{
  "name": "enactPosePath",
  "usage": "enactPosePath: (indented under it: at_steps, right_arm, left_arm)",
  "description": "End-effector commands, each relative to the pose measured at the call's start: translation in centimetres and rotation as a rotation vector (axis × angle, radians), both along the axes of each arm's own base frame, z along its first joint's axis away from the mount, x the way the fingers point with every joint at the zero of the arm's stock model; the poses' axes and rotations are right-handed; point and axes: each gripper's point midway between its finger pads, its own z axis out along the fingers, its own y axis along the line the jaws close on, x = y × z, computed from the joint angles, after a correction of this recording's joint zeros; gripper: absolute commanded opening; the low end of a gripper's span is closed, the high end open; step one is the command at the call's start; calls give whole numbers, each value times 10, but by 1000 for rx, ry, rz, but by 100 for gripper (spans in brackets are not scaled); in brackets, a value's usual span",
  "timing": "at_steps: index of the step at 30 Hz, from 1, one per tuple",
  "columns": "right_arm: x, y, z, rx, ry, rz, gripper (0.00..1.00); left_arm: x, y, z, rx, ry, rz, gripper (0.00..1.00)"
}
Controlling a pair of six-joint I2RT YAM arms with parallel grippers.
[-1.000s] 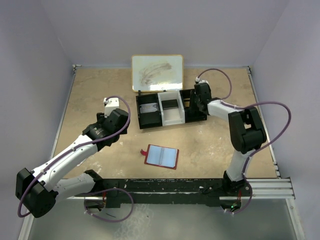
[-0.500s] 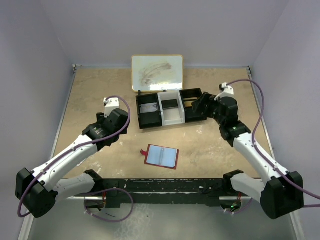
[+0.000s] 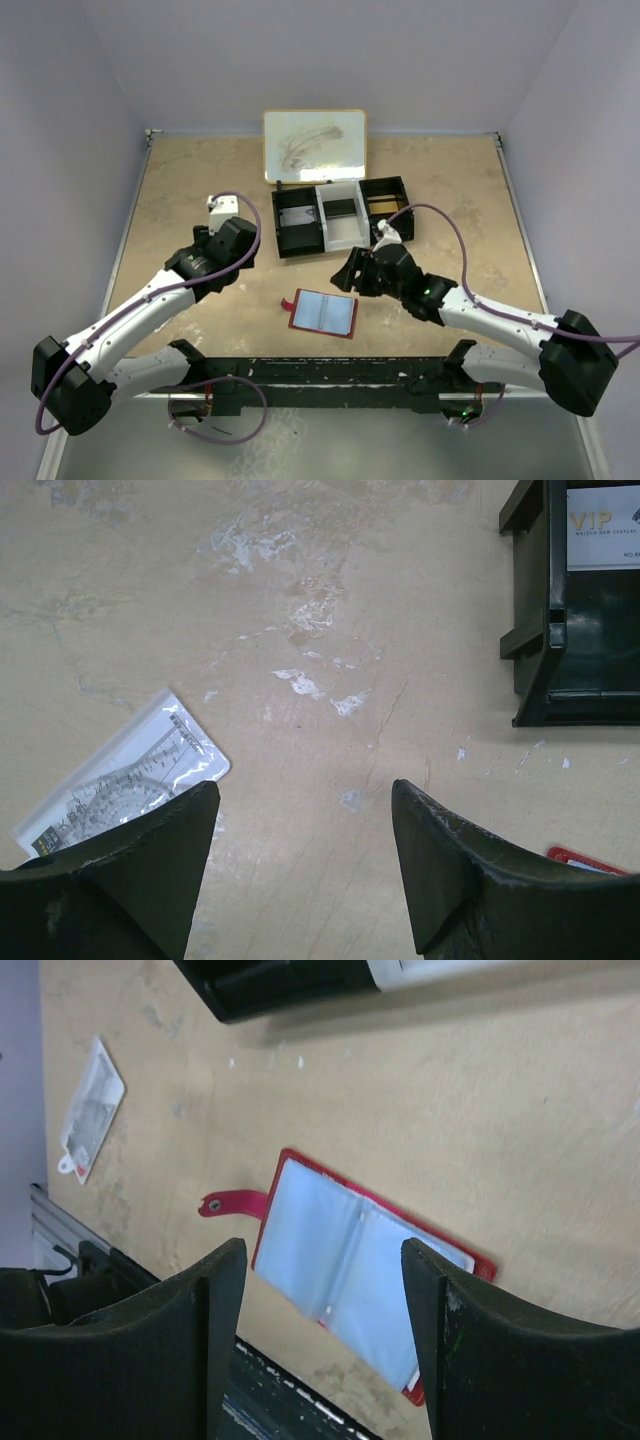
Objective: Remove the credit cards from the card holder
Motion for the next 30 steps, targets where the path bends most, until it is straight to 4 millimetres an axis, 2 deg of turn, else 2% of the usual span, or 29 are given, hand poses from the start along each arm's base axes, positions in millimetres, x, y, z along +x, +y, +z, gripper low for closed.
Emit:
enactPosePath:
  at_steps: [1,8,17,21,24,30]
  right_arm:
    - [-15,-7,-16,-36,68,-175,66]
    - [-41,-6,-51,-119,165,-174,65]
    - [-54,1,-61,-103,196,-129,61]
    - [-58,1,-70,-99,226,-128,60]
    - [-60,3,-75,-90,232,-123,60]
    - [-56,7,-79,-71,223,-126,58]
  left_arm:
    - [4,1,7,-10,-40,9,67]
    - [4,1,6,-7,-37,12,67]
    - [4,-1,7,-16,-37,-1,67]
    - [3,-11,12,-71,-46,-51,67]
    - [-2,-48,16,-251,-46,-186,65]
    - [-35,-153,18,-806,16,-485,63]
